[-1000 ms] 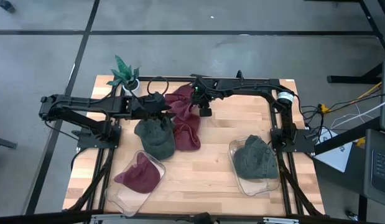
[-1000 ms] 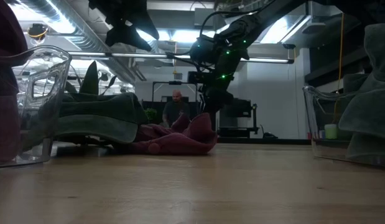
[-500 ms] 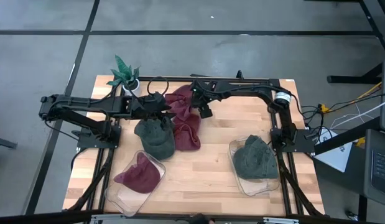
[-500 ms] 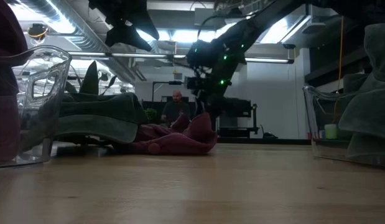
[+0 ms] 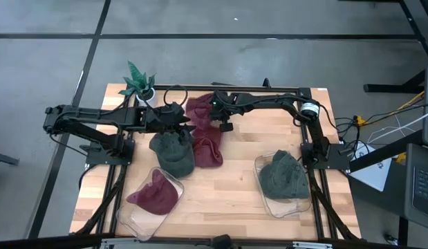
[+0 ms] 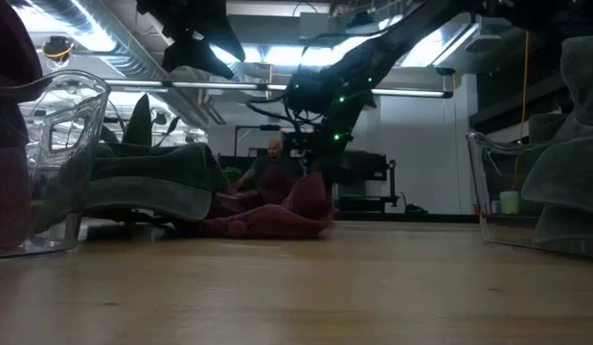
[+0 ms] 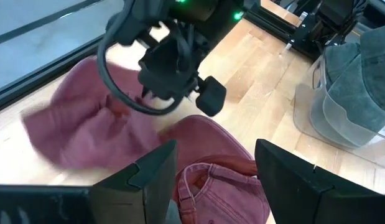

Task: Pick & Place hat
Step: Put the top red cap into the left transparent bin

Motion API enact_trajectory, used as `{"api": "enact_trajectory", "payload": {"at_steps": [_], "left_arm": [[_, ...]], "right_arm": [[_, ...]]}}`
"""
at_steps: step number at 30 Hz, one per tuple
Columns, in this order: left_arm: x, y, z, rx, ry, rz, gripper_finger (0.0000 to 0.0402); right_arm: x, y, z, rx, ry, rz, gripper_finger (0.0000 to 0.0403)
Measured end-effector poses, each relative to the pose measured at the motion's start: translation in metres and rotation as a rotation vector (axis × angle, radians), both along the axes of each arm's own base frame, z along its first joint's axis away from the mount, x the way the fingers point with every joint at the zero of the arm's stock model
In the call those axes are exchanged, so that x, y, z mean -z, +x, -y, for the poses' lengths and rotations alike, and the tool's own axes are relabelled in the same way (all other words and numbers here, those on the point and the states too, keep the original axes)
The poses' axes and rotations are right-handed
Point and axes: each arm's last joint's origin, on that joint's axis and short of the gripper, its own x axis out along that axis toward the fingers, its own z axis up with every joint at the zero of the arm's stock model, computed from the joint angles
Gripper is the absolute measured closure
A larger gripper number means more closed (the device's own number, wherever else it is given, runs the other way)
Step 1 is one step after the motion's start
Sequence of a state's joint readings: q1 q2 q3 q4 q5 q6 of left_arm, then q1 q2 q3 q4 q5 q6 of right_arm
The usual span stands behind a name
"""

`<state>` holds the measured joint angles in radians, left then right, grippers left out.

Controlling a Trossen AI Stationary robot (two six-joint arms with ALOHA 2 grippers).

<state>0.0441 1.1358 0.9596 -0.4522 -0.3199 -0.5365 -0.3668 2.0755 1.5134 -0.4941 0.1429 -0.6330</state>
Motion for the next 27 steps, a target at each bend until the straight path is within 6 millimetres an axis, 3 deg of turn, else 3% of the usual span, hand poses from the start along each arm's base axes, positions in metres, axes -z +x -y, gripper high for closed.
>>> {"api": "enact_trajectory", "payload": {"at_steps": [2,5,8,15,27], "left_arm": [[0.0,0.0,0.0,0.0,0.0,0.0,0.0192],[0.0,0.0,0.0,0.003,-0.002,0.002,0.0192],[-0.003,-0.003,0.001,0.038,0.012,0.003,0.0192],[-0.015,-0.015,0.004,0.171,0.08,0.027,0.0192],[-0.042,-0.029,0.008,0.338,0.149,0.212,0.0192]], "right_arm": [[-0.005,-0.002,0.0,0.024,0.007,0.005,0.0388],[-0.013,-0.007,-0.002,0.076,0.056,0.013,0.0383],[-0.025,-0.016,-0.004,0.119,0.199,0.023,0.0389],[-0.065,-0.036,-0.011,0.194,0.551,0.131,0.0389],[-0.144,-0.072,-0.038,0.156,0.934,0.308,0.0389]]}}
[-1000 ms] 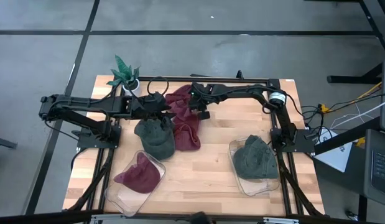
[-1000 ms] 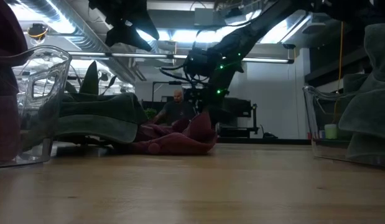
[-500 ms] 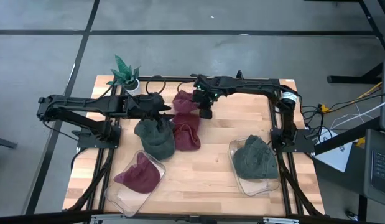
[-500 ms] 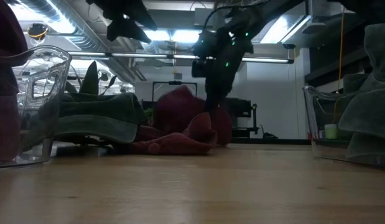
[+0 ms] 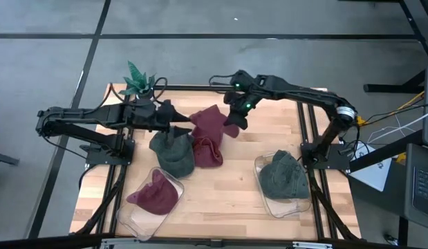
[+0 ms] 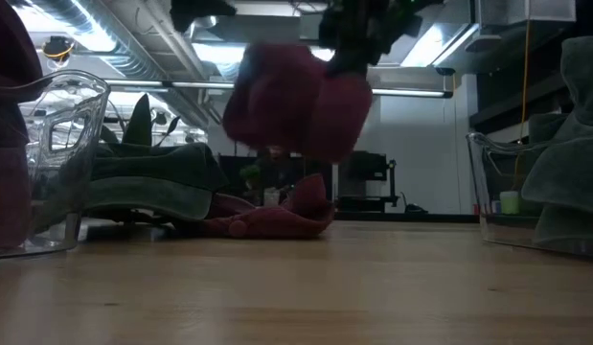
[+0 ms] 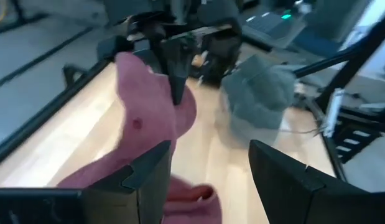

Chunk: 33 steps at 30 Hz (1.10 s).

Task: Pick & Place hat
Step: Put the top red cap into the left transparent bin

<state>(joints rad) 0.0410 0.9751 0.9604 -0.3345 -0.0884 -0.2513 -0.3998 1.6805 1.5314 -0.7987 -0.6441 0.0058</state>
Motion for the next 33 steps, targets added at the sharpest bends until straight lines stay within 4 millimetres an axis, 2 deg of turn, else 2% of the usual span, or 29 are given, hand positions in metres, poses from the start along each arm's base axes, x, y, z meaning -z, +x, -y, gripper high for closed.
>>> {"api": "enact_trajectory", "payload": {"at_steps": [9,22,26,33], "left_arm": [[-0.014,-0.002,0.0,0.043,0.149,0.111,0.0192],[-0.015,-0.002,-0.001,0.028,0.28,0.098,0.0192],[-0.014,-0.002,-0.001,0.03,0.269,0.09,0.0192],[-0.01,-0.001,0.001,0.084,0.15,0.081,0.0192]], "right_arm": [[-0.035,-0.015,-0.018,-0.016,0.029,0.11,0.0389],[-0.047,-0.019,-0.034,-0.151,0.143,0.186,0.0389],[-0.049,-0.015,-0.04,-0.184,0.124,0.225,0.0389],[-0.055,-0.01,-0.041,-0.179,0.085,0.293,0.0389]]}}
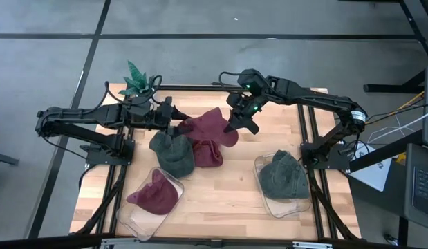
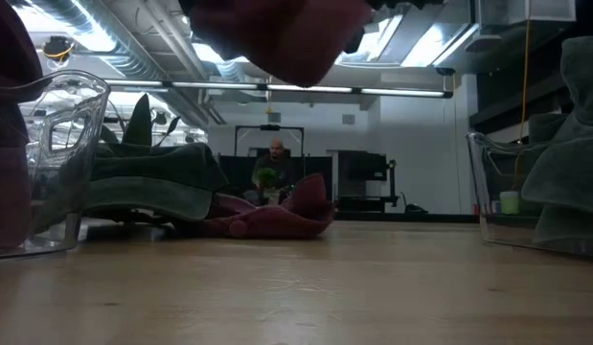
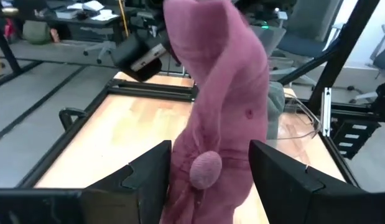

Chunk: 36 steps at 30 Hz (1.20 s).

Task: Pick & Place hat
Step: Put the top red cap into the left transparent bin

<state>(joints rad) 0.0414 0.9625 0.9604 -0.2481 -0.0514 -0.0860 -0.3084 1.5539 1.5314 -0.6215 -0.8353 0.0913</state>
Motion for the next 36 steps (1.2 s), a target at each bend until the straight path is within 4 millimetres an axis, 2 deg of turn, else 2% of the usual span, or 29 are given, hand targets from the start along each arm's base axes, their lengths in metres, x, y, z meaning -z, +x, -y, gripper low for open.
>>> {"api": "enact_trajectory", "payload": {"at_steps": [4,7,10,17,21,26,31,36], "left_arm": [[0.0,0.001,-0.001,-0.02,-0.017,0.003,0.0194],[0.0,0.001,-0.001,-0.035,-0.036,0.009,0.0214],[-0.001,0.001,0.0,-0.023,-0.056,0.016,0.0255],[-0.001,0.001,0.001,0.021,-0.084,0.016,0.0381],[-0.001,0.001,0.002,0.038,-0.127,0.017,0.0384],[0.001,0.001,0.002,0.02,-0.213,0.009,0.0386],[0.003,0.0,0.002,0.004,-0.264,-0.016,0.0386],[0.007,-0.001,0.003,0.015,-0.356,-0.061,0.0386]], "right_arm": [[-0.002,0.001,0.0,-0.008,0.004,0.027,0.0389],[-0.002,0.001,0.0,-0.008,0.005,0.023,0.0389],[-0.002,0.001,0.0,-0.008,0.005,0.024,0.0389],[-0.002,0.001,0.001,0.004,-0.012,0.025,0.0374],[-0.001,0.002,0.002,0.04,-0.061,0.026,0.0381],[0.002,0.002,0.006,0.179,-0.166,-0.018,0.0377],[0.006,0.001,0.009,0.274,-0.256,-0.08,0.0327],[0.014,-0.005,0.011,0.31,-0.301,-0.183,0.0256]]}}
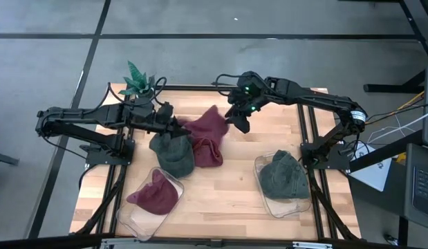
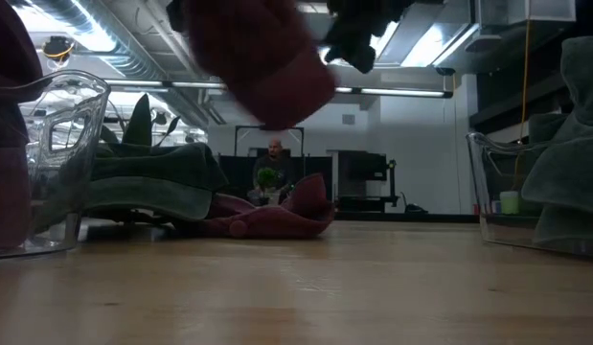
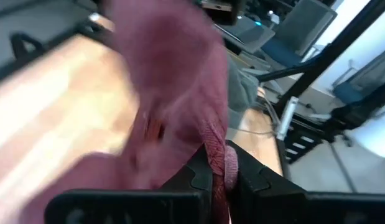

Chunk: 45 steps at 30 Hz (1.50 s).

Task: Pick & Place hat
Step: Put the top red cap into the left transparent bin

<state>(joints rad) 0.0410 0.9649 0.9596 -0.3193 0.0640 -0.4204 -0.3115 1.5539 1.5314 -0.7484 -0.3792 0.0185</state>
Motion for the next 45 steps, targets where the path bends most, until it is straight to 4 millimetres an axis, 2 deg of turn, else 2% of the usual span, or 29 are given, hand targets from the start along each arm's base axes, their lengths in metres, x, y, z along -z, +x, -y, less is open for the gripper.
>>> {"api": "enact_trajectory", "payload": {"at_steps": [6,12,15,19,26,33,38,45], "left_arm": [[0.0,-0.001,0.002,0.022,-0.176,-0.013,0.0386],[-0.005,-0.005,0.004,0.039,-0.355,-0.003,0.0386],[-0.011,-0.01,0.005,0.023,-0.421,0.013,0.0386],[-0.034,-0.018,0.005,0.014,-0.478,0.086,0.0386],[-0.073,-0.032,0.006,-0.02,-0.497,0.12,0.0386],[-0.105,-0.042,0.02,-0.037,-0.579,0.172,0.0386],[-0.115,-0.046,0.038,0.027,-0.636,0.164,0.0386],[-0.105,-0.041,0.074,0.113,-0.721,0.026,0.0386]], "right_arm": [[0.009,-0.009,0.001,0.031,-0.103,-0.144,0.0176],[0.016,-0.018,0.004,0.113,-0.272,-0.299,0.0138],[0.016,-0.02,0.006,0.159,-0.326,-0.334,0.0135],[0.016,-0.021,0.008,0.211,-0.364,-0.353,0.0137],[0.016,-0.02,0.008,0.267,-0.328,-0.35,0.0142],[0.016,-0.02,0.008,0.312,-0.292,-0.346,0.0142],[0.016,-0.02,0.008,0.341,-0.267,-0.343,0.0141],[0.016,-0.02,0.008,0.361,-0.251,-0.341,0.0141]]}}
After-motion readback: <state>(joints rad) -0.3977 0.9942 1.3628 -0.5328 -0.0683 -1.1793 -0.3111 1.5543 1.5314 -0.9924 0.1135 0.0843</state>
